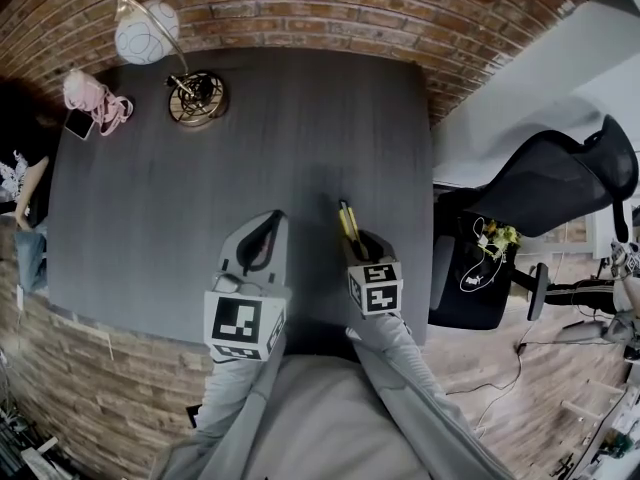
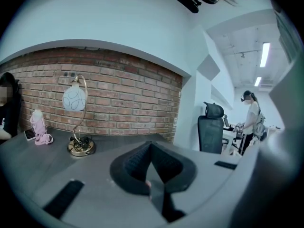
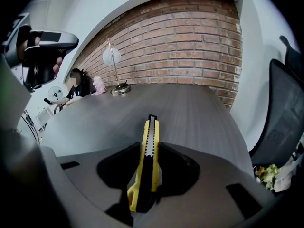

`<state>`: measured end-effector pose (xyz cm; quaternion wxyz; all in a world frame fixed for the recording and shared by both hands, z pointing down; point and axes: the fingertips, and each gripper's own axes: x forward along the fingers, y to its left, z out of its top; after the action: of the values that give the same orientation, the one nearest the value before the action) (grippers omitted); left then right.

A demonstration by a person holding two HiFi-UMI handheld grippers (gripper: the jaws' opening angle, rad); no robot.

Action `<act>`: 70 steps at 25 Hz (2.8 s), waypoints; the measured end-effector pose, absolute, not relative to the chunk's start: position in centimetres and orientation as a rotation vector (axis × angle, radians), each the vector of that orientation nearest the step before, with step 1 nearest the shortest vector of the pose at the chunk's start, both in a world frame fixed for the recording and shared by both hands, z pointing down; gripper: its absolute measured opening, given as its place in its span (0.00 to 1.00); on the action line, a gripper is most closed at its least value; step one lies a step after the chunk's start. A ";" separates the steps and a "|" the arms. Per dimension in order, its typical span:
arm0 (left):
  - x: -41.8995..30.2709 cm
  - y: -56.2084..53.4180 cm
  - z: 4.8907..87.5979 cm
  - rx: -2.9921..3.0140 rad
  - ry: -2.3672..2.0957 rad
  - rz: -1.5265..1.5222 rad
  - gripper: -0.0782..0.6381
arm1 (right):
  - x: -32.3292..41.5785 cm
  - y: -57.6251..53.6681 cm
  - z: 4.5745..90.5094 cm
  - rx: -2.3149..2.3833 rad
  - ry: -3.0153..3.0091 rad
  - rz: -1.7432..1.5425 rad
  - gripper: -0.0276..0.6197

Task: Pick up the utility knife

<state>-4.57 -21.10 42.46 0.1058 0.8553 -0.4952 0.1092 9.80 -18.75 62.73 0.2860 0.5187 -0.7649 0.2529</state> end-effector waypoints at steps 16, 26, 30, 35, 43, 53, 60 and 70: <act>-4.4 -20.1 39.4 2.567 -1.514 0.285 0.13 | 11.0 -20.6 53.1 1.523 -2.225 0.517 0.24; -3.9 -18.8 37.7 2.604 -1.534 0.263 0.13 | 12.8 -19.7 45.3 1.644 -2.350 0.371 0.24; -3.8 -18.2 37.0 2.618 -1.544 0.253 0.13 | 13.7 -18.9 42.1 1.694 -2.388 0.295 0.24; -4.0 -17.2 36.3 2.630 -1.563 0.237 0.13 | 14.5 -17.4 38.7 1.739 -2.428 0.202 0.24; -4.7 -15.9 35.5 2.630 -1.596 0.217 0.13 | 15.6 -14.6 34.7 1.793 -2.470 0.083 0.24; -6.1 -15.4 35.7 2.601 -1.638 0.221 0.13 | 16.3 -13.0 32.8 1.822 -2.487 0.027 0.24; -6.8 -15.5 35.7 2.589 -1.654 0.226 0.13 | 15.8 -13.1 33.1 1.813 -2.501 0.049 0.24; -7.4 -16.2 36.0 2.572 -1.663 0.234 0.13 | 15.0 -13.9 33.9 1.784 -2.507 0.073 0.24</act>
<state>-7.42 -16.16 35.98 0.0347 0.8368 -0.5411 0.0762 14.98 -13.87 33.90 0.0320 0.5793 -0.8142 0.0237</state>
